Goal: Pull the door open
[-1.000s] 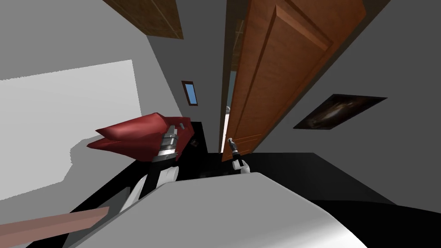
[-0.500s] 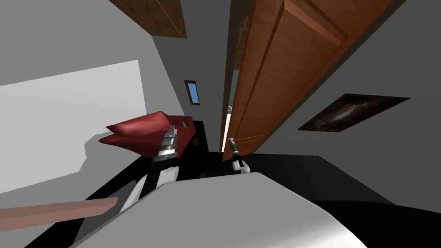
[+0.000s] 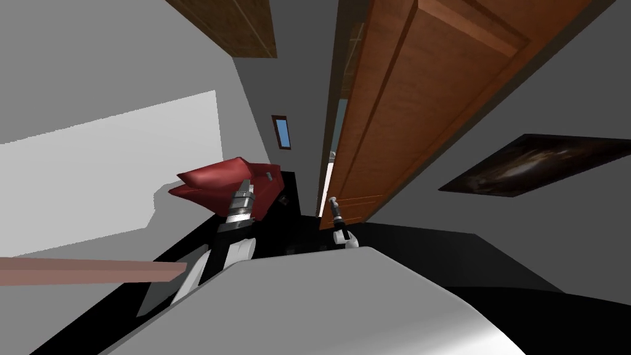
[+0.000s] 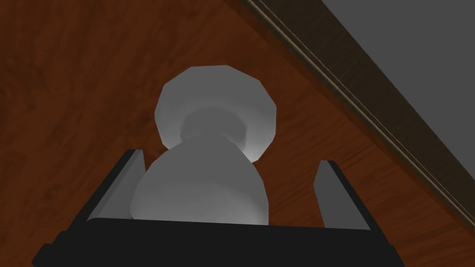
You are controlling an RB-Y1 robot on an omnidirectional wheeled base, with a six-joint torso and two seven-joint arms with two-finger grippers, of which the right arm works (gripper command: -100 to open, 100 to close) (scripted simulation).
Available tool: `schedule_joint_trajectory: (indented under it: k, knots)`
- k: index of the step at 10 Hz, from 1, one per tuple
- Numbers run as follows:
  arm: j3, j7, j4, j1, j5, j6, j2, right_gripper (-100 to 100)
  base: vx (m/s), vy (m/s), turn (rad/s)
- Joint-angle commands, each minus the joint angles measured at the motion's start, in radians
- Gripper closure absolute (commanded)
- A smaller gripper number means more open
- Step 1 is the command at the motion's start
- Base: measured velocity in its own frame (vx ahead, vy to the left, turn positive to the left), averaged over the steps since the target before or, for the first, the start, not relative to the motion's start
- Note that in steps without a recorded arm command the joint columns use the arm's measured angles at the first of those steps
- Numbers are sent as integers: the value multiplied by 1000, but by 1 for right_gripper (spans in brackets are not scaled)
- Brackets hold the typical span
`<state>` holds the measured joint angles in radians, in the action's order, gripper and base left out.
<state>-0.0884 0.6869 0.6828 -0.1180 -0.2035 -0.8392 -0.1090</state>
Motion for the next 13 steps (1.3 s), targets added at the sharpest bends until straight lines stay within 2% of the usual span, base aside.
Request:
schedule_joint_trajectory:
  k: [1, 2, 3, 5, 6, 7, 8, 10, 11, 12, 13]
  knots:
    - [-16, -36, 20, 7, -4, 6, 19, 100, -39, -28, 76]
    - [-16, -71, 22, 9, -20, 4, 16, 100, -43, -17, 83]
    - [-16, -75, 22, 9, -20, 4, 16, 100, -42, -10, 55]
    - [-16, -142, 28, 14, -55, -1, 9, 100, -51, -26, 142]
    - [-16, -157, 28, 14, -55, -1, 9, 100, -38, -23, 64]
    - [-16, -193, 30, 16, -73, -3, 5, 100, -44, -15, 111]
    - [-16, -199, 30, 16, -73, -3, 5, 100, -37, -6, 76]
    - [-16, -265, 35, 21, -108, -7, -2, 100, -47, -19, 147]
    - [-16, -281, 35, 21, -108, -7, -2, 100, -46, -27, 58]
    - [-15, -316, 38, 24, -126, -9, -5, 100, -45, -22, 80]
    - [-15, -322, 38, 24, -126, -9, -5, 100, -40, -18, 68]
